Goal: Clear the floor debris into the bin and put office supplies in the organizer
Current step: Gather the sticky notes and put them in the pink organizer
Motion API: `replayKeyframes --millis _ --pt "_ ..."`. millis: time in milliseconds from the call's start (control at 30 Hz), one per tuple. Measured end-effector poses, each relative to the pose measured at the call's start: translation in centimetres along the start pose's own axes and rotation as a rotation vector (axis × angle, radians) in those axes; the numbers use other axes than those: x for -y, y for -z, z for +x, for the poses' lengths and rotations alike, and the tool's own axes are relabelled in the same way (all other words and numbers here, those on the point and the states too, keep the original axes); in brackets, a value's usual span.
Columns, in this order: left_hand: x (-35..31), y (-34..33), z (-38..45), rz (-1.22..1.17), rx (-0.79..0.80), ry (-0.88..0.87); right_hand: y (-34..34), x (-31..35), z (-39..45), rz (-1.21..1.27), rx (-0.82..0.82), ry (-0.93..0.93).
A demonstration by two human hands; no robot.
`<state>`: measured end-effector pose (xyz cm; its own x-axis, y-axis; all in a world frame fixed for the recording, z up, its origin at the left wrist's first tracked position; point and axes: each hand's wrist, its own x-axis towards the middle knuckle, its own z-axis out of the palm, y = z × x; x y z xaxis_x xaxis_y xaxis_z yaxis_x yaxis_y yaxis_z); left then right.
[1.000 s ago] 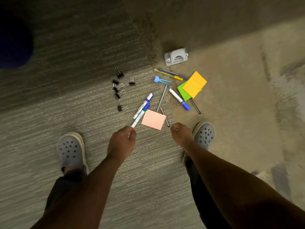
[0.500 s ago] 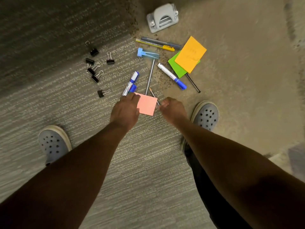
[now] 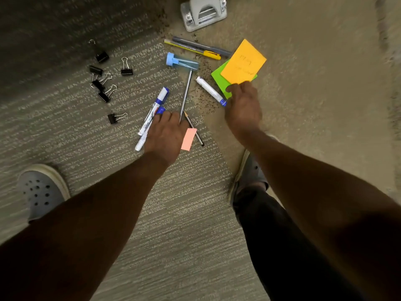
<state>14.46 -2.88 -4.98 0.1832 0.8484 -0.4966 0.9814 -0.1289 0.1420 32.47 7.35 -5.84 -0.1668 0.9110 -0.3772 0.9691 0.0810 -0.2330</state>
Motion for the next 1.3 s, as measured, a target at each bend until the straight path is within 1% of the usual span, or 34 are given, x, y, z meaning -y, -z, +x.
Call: replayKeyframes --millis 67,133,267,333,400,500,567,667,733,800,833,900,933,1000,1033,1067,1133,1167,1233,1267,1300 --pt "0.0 0.3 -0.5 -0.044 -0.043 -0.025 1.4 -0.9 1.8 -0.099 -0.013 0.063" --pt "-0.1 0.8 -1.0 -0.155 -0.066 -0.018 2.6 -1.2 3.9 -0.174 0.033 0.14" --pt "-0.4 2.0 -1.7 -0.48 -0.129 0.043 3.9 -0.5 6.9 -0.364 0.167 0.346" --pt "-0.7 2.3 -1.8 -0.565 -0.179 0.077 4.3 -0.2 7.6 -0.43 0.198 0.415" --pt "-1.0 2.4 -1.6 -0.61 -0.216 0.114 4.4 -0.1 8.0 -0.473 0.196 0.441" --pt "-1.1 2.6 -0.8 -0.677 -0.237 0.202 4.6 0.1 8.5 -0.48 0.154 0.452" --pt "-1.0 3.0 -0.4 -0.724 -0.275 0.259 4.8 0.0 8.7 -0.479 0.119 0.495" --pt "-1.2 4.1 0.0 -0.831 -0.349 0.327 5.5 -0.5 8.7 -0.463 0.169 0.595" --pt "-1.3 5.0 -0.1 -0.903 -0.368 0.396 6.5 -0.8 8.3 -0.395 0.21 0.595" --pt "-1.0 5.8 -0.2 -1.005 -0.343 0.476 7.7 -0.9 7.7 -0.254 0.222 0.522" --pt "-0.8 6.3 -0.4 -1.088 -0.325 0.511 8.4 -1.0 7.3 -0.144 0.217 0.453" --pt "-0.1 7.1 -0.9 -1.231 -0.322 0.558 9.8 -1.0 6.4 0.11 0.182 0.251" --pt "0.3 7.3 -1.1 -1.242 -0.335 0.568 10.3 -0.9 6.0 0.246 0.155 0.134" --pt "1.1 7.7 -1.2 -1.171 -0.351 0.588 11.2 -0.2 4.8 0.55 0.149 -0.099" --pt "1.5 7.8 -1.2 -1.172 -0.334 0.62 11.4 0.5 3.9 0.713 0.167 -0.191" --pt "1.8 7.9 -1.1 -1.236 -0.299 0.672 11.4 1.4 3.0 0.845 0.178 -0.258" --pt "2.1 8.6 -1.0 -1.479 -0.215 0.773 10.8 3.3 1.1 0.999 0.2 -0.342" --pt "2.3 9.1 -1.0 -1.592 -0.169 0.788 10.2 4.4 0.3 1.053 0.221 -0.37" --pt "2.2 9.7 -1.0 -1.783 -0.098 0.746 8.7 6.5 -1.4 1.14 0.268 -0.432" --pt "2.1 9.7 -0.9 -1.833 -0.089 0.725 7.8 7.5 -2.1 1.167 0.292 -0.464" --pt "1.9 9.6 -0.9 -1.833 -0.1 0.729 7.0 8.4 -2.7 1.179 0.314 -0.5"
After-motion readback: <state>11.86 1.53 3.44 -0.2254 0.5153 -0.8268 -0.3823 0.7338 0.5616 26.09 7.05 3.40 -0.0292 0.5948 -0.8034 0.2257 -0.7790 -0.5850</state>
